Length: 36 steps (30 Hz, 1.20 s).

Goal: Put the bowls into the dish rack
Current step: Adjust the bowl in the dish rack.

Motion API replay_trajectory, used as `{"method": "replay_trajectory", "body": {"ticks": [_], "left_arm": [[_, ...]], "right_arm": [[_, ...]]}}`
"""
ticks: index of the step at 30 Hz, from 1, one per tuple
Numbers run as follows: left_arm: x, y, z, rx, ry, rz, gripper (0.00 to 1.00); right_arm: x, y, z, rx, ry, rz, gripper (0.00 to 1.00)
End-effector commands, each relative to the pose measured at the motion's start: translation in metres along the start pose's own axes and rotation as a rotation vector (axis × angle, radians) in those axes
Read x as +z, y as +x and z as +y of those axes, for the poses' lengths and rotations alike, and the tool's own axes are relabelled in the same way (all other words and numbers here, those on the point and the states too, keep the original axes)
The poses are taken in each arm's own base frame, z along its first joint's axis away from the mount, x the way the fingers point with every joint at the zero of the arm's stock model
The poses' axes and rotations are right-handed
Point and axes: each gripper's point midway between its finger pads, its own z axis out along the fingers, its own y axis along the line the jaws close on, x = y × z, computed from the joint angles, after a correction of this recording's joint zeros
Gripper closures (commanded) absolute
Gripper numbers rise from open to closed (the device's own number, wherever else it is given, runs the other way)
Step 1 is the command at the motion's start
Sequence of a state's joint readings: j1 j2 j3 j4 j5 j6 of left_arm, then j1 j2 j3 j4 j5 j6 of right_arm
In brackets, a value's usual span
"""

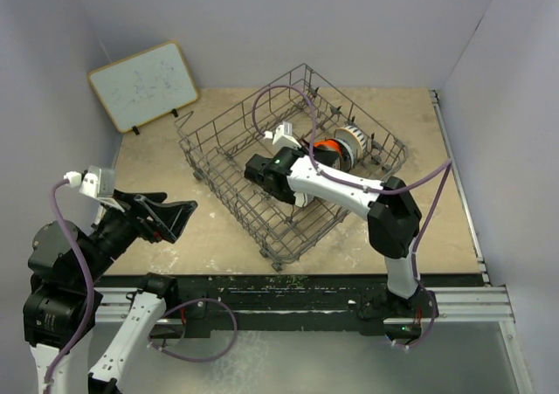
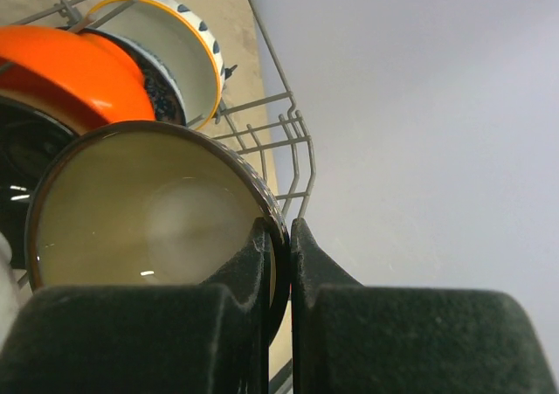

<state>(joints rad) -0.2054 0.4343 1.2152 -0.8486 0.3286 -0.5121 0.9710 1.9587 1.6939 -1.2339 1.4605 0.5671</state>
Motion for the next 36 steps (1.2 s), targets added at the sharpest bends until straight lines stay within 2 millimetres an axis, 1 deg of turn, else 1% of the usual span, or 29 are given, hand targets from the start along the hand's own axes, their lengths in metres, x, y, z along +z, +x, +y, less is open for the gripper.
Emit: {"method": "replay_trajectory", "body": {"ticks": [1,5,8,10,11,12,13,14,16,17,18,19,20,21,23,24,26,27,28,29,32,34,36], "left_arm": [[-0.004,-0.015,-0.007,0.033,0.016,-0.044,0.01],[-0.004,-0.017,-0.008,0.033,0.016,-0.05,0.01],[-0.004,-0.02,-0.007,0.032,0.004,-0.057,0.01],[-0.006,-0.023,-0.007,0.03,-0.004,-0.066,0.01],[-0.006,-0.024,-0.007,0.028,-0.009,-0.071,0.01],[-0.008,-0.026,-0.007,0.025,-0.012,-0.075,0.01],[-0.009,-0.027,-0.007,0.023,-0.015,-0.08,0.01],[-0.01,-0.028,-0.007,0.021,-0.019,-0.083,0.01],[-0.012,-0.029,-0.006,0.016,-0.031,-0.087,0.01],[-0.013,-0.029,-0.006,0.012,-0.037,-0.091,0.01],[-0.014,-0.03,-0.005,0.009,-0.042,-0.093,0.01],[-0.015,-0.03,-0.005,0.004,-0.048,-0.092,0.01],[-0.016,-0.031,-0.005,0.002,-0.053,-0.092,0.01],[-0.017,-0.031,-0.004,0.001,-0.059,-0.093,0.01],[-0.02,-0.031,-0.001,-0.002,-0.08,-0.092,0.01],[-0.021,-0.031,0.0,-0.004,-0.091,-0.094,0.01],[-0.022,-0.03,0.002,-0.006,-0.103,-0.097,0.01],[-0.023,-0.029,0.003,-0.006,-0.106,-0.096,0.01],[-0.023,-0.029,0.004,-0.007,-0.11,-0.096,0.01],[-0.024,-0.028,0.005,-0.008,-0.115,-0.096,0.01],[-0.025,-0.027,0.007,-0.011,-0.128,-0.096,0.01],[-0.026,-0.026,0.008,-0.012,-0.133,-0.098,0.01],[-0.026,-0.025,0.01,-0.013,-0.139,-0.097,0.01]], "right_arm": [[0.002,-0.027,-0.081,0.187,0.235,-0.121,1.0],[0.002,-0.037,-0.117,0.332,0.2,-0.083,1.0],[0.001,-0.05,-0.146,0.469,0.142,-0.05,1.0],[0.0,-0.061,-0.165,0.548,0.07,-0.034,1.0],[-0.001,-0.07,-0.171,0.581,-0.007,-0.038,1.0],[0.0,-0.083,-0.168,0.59,-0.113,-0.07,1.0],[-0.003,-0.102,-0.17,0.651,-0.242,-0.152,1.0],[-0.004,-0.127,-0.187,0.782,-0.324,-0.277,1.0],[-0.01,-0.144,-0.201,0.916,-0.557,-0.42,1.0],[-0.011,-0.151,-0.204,0.964,-0.686,-0.46,1.0],[-0.016,-0.158,-0.205,0.986,-0.805,-0.516,1.0],[-0.029,-0.167,-0.205,0.993,-0.933,-0.604,1.0],[-0.047,-0.175,-0.204,0.993,-1.066,-0.7,1.0],[-0.07,-0.178,-0.203,0.978,-1.217,-0.794,1.0],[-0.108,-0.177,-0.205,0.956,-1.475,-0.942,1.0],[-0.123,-0.174,-0.201,0.938,-1.601,-0.988,1.0],[-0.152,-0.16,-0.196,0.869,-1.85,-1.067,1.0],[-0.159,-0.153,-0.195,0.862,-1.942,-1.064,1.0],[-0.163,-0.149,-0.193,0.845,-1.983,-1.076,1.0],[-0.163,-0.147,-0.191,0.845,-1.982,-1.072,1.0],[-0.145,-0.143,-0.185,0.867,-1.8,-1.037,1.0],[-0.134,-0.137,-0.185,0.892,-1.69,-1.008,1.0],[-0.126,-0.13,-0.18,0.902,-1.629,-0.964,1.0]]}}
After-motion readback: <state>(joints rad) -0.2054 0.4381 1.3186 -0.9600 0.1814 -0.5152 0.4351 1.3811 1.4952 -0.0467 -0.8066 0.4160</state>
